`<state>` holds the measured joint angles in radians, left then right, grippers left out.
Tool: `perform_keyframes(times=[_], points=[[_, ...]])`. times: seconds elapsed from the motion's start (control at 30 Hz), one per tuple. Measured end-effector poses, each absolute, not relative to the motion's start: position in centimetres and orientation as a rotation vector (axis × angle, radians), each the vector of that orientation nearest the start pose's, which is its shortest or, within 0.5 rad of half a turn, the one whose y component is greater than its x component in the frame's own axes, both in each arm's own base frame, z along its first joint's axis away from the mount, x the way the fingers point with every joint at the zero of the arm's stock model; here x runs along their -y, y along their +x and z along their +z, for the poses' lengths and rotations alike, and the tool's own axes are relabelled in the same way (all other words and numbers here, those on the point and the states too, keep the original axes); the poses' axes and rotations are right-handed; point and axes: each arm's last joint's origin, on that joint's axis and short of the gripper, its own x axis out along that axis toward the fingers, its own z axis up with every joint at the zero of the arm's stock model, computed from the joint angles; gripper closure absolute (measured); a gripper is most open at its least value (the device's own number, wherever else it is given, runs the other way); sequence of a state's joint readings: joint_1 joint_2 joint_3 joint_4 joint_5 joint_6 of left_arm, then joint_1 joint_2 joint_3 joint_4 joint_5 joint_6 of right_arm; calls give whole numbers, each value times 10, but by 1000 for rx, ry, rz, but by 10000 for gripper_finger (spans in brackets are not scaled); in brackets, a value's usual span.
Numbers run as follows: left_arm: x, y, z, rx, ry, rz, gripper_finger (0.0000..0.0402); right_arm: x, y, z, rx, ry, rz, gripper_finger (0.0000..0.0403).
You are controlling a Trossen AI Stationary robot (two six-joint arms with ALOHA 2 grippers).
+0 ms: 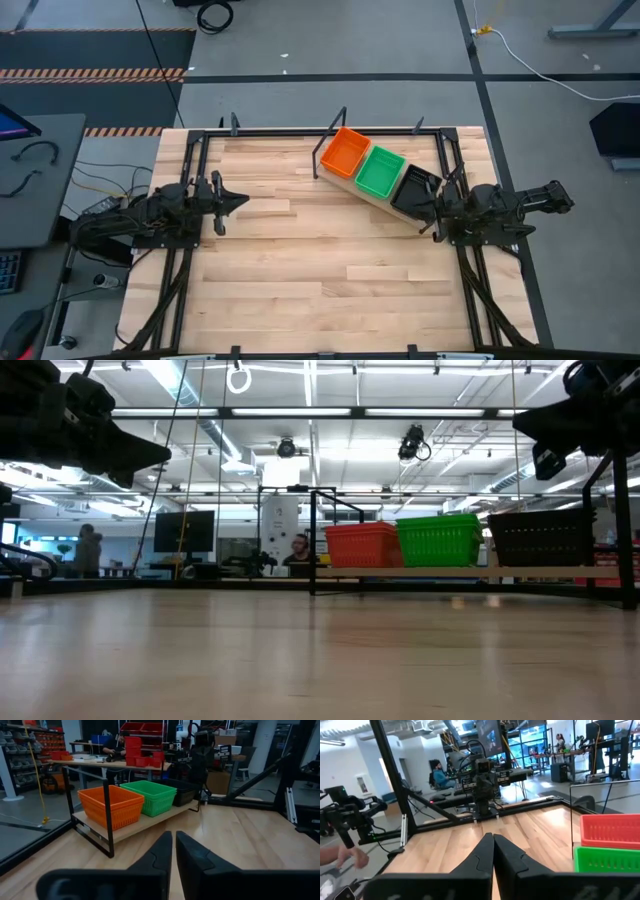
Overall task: Stack baskets on shelf by color
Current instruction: Return to Home Position
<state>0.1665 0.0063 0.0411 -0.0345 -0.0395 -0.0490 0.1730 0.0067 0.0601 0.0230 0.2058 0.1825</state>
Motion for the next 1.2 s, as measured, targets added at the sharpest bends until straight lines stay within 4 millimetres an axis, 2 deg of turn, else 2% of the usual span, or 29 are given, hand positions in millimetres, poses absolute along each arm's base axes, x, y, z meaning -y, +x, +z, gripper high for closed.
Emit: perform_keyframes(times=[0.17,0.5,0.8,1.2], points=[[-17,94,174,6,-49,206,378,-10,93,186,84,198,-25,388],[-17,94,174,6,-49,206,366,-10,93,187,89,198,-25,389],[-17,94,174,6,-49,206,378,-10,93,187,90,198,-25,387],[-17,94,174,6,-49,206,367,-10,93,187,91,198,-25,387]])
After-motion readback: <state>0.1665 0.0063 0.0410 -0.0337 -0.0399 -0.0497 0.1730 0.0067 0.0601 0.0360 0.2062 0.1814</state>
